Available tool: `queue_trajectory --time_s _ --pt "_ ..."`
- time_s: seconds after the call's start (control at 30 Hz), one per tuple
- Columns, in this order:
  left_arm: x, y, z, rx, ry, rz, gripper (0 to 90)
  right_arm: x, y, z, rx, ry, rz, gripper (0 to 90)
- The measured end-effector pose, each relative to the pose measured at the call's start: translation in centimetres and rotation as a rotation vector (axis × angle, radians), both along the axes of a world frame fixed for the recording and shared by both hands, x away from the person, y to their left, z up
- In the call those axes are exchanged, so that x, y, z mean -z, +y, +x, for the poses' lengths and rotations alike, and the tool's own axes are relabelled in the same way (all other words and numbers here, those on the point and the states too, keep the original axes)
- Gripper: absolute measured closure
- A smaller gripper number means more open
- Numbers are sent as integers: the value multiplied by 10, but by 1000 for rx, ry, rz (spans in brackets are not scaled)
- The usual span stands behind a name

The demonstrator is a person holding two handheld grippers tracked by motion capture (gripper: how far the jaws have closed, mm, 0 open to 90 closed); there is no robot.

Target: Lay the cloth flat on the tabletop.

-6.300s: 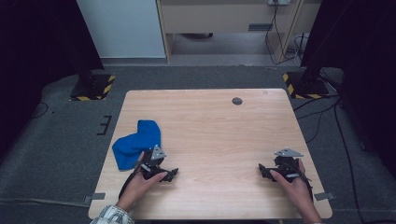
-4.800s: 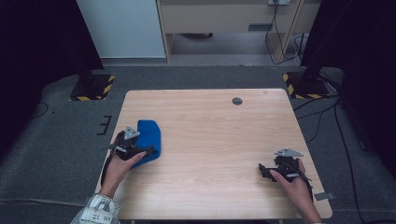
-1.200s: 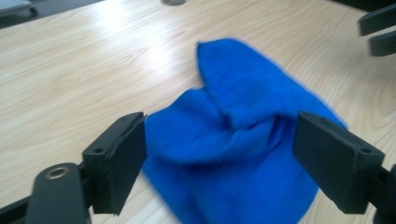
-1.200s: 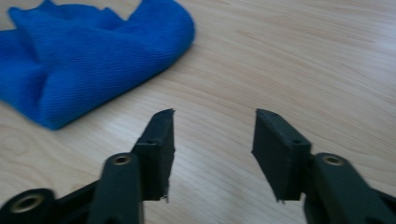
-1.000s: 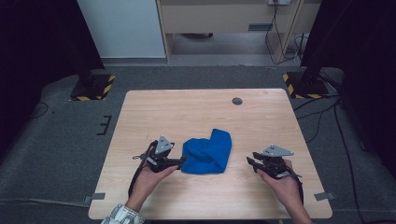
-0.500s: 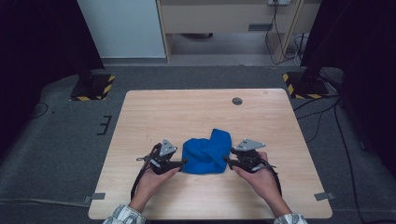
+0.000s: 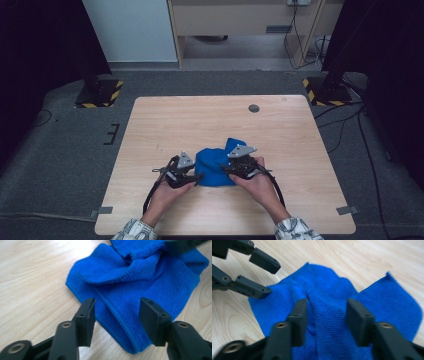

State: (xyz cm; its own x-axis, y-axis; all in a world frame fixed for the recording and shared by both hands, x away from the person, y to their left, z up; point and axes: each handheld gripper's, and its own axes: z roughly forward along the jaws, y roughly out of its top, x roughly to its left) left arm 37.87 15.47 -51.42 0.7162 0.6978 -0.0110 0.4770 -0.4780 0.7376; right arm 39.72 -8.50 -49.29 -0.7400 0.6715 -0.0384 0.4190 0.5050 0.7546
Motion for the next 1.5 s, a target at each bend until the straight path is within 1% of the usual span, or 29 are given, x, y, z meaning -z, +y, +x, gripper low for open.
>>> queue_trajectory --time_s 0.03,0.07,0.1,0.13,0.2,0.3,0.33,0.37,0.4,0.47,0.53,0.57,0.63,0.67,0.7,0.73,0.77,0.83,0.9,0.97,1.0,1.1,1.2,1.23,1.27,1.3,1.4,1.47,1.5 --pt "2 -2 0 11 10 10 489 0 0 1 1 -1 1 714" --pt "2 -2 0 11 10 10 500 0 0 1 1 -1 1 714" --pt "3 -3 -1 15 14 17 518 -1 -2 1 6 1 12 797" --pt "3 -4 -1 21 15 18 518 -1 -2 1 6 1 12 797" --pt "4 -6 -1 30 16 21 552 -4 -5 1 7 -5 34 842" --pt "5 -9 -1 41 22 34 665 -8 -12 1 19 -13 53 853" --pt "5 -9 0 44 25 34 665 -8 -12 1 19 -13 53 853" --pt "6 -10 1 45 31 34 697 -9 -14 1 23 -14 55 855" --pt "7 -11 2 45 39 34 764 -10 -19 1 33 -12 60 856" --pt "7 -11 3 46 40 27 821 -11 -22 2 41 -14 61 857" --pt "5 -11 4 33 28 14 835 -11 -28 4 58 -18 64 859" --pt "2 -9 3 19 11 0 847 -11 -36 5 81 -20 58 863" --pt "0 -6 3 4 -4 -15 855 -8 -46 8 109 -12 51 867" --pt "0 -6 3 4 -4 -15 856 -8 -46 8 109 -12 51 867" --pt "-1 -5 3 -2 -9 -21 859 -4 -56 10 133 3 38 872" --pt "-2 -5 3 -9 -15 -27 859 -4 -56 10 133 3 38 872" --pt "-4 -3 3 -21 -31 -39 862 3 -64 12 151 18 17 874" --pt "-4 -3 3 -24 -41 -43 863 6 -68 13 162 29 13 875" --pt "-7 -2 3 -36 -56 -63 863 16 -77 14 187 63 6 875" --pt "-7 -1 3 -37 -55 -68 862 19 -78 14 191 72 5 873" --pt "-6 -1 3 -37 -54 -70 862 20 -80 13 190 76 2 863" --pt "-5 -1 4 -40 -49 -70 861 18 -82 12 202 67 37 762" --pt "-5 -1 4 -41 -48 -68 860 8 -82 13 206 53 63 603" --pt "-5 -1 4 -42 -50 -66 859 0 -79 13 199 44 83 549" --pt "-5 -1 4 -43 -52 -65 859 0 -79 13 199 44 83 549" --pt "-6 -1 4 -45 -54 -66 859 -7 -73 13 189 28 82 508" --pt "-6 -1 4 -46 -57 -67 858 -13 -66 14 171 17 84 473" --pt "-6 -1 4 -46 -56 -66 856 -17 -57 15 138 9 84 474" --pt "-6 -1 4 -45 -56 -65 856 -19 -45 18 109 10 71 478"
